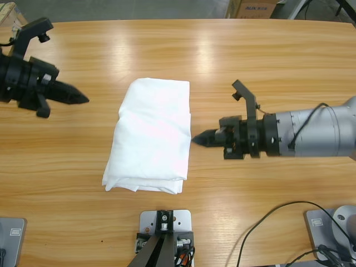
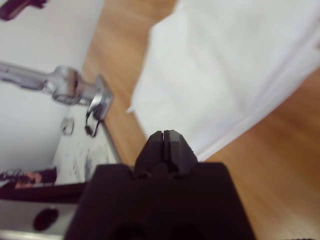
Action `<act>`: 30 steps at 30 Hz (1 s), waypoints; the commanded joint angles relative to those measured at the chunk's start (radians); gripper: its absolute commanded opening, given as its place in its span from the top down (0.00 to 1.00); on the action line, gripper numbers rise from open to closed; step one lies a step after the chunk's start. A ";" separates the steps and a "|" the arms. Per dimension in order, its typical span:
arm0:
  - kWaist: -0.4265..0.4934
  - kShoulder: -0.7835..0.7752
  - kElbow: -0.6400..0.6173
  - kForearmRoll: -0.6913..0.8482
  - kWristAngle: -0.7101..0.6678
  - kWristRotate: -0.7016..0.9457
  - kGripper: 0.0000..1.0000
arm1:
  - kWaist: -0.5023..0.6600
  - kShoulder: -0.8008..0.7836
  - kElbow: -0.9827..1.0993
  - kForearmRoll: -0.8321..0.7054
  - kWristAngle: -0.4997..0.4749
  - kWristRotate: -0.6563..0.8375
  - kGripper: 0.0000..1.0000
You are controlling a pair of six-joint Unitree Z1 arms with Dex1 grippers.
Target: Fold clothes
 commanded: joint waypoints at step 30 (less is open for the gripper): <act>-0.060 0.441 0.140 -0.404 0.005 -0.077 1.00 | 0.226 0.574 0.158 -0.600 0.009 0.149 1.00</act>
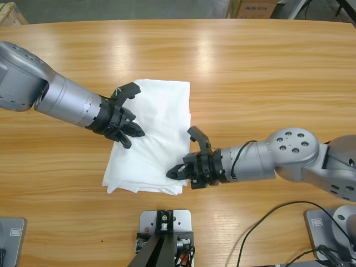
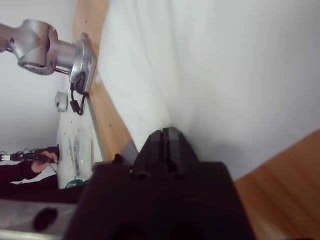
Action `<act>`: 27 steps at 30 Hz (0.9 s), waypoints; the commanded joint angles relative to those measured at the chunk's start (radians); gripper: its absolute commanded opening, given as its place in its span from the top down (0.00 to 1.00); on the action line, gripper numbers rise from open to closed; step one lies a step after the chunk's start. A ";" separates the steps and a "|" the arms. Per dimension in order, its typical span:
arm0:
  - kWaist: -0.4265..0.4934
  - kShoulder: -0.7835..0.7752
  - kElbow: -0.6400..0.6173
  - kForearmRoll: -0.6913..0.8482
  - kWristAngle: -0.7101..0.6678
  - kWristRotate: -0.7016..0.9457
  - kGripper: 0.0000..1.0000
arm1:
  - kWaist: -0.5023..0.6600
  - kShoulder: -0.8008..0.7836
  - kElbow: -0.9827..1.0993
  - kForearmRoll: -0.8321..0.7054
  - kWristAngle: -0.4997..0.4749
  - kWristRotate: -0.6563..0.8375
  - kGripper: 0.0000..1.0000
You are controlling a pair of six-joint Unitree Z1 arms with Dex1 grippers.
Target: Fold clothes
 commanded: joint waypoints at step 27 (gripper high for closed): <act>-0.062 -0.146 -0.330 0.569 0.280 0.798 0.00 | 0.081 -0.249 0.133 -0.078 -0.293 -0.059 0.00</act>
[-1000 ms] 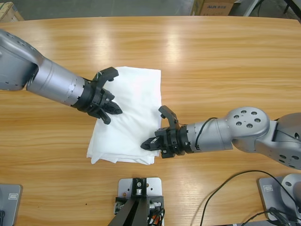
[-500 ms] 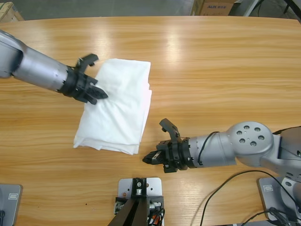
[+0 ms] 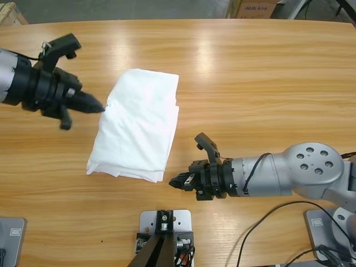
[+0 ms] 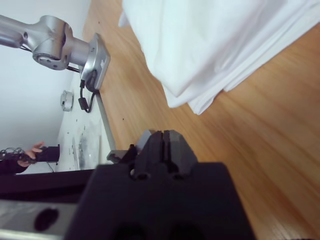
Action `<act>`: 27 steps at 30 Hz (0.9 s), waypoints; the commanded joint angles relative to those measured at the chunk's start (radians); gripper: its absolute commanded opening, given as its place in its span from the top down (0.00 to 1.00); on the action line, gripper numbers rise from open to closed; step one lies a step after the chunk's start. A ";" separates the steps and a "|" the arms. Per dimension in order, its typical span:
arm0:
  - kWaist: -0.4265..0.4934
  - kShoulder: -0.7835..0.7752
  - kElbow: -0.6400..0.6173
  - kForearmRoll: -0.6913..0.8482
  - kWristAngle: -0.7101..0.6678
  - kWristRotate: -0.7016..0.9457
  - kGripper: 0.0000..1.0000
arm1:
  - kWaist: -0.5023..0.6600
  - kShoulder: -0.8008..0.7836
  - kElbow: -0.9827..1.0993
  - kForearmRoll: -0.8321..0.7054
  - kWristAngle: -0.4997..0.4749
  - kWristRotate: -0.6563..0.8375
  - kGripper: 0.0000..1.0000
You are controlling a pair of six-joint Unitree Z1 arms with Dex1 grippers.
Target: Fold clothes
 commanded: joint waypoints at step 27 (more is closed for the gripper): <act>-0.220 0.333 -0.467 0.471 0.373 0.557 0.00 | -0.035 -0.786 -0.735 2.317 -0.545 -0.349 0.00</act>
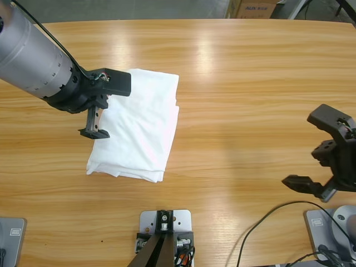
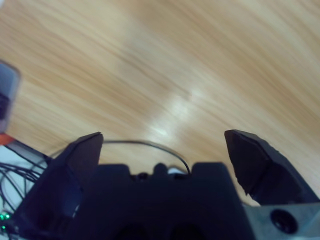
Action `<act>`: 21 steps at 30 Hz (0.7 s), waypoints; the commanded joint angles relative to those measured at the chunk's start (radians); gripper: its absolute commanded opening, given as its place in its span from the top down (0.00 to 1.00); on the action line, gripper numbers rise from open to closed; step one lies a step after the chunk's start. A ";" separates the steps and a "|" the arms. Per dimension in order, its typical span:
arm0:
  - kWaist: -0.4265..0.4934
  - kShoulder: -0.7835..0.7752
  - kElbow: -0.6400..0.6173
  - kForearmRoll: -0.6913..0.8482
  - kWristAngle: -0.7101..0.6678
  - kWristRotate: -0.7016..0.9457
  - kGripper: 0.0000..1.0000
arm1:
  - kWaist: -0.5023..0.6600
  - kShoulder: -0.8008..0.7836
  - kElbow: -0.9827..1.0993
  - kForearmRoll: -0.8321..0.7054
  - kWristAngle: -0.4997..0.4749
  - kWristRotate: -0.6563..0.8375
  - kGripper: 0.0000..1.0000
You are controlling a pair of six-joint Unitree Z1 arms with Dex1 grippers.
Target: Fold clothes
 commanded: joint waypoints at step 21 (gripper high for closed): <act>-0.048 0.394 -0.071 0.014 0.026 0.305 0.01 | -0.122 -0.070 -0.003 0.058 -0.001 -0.048 0.00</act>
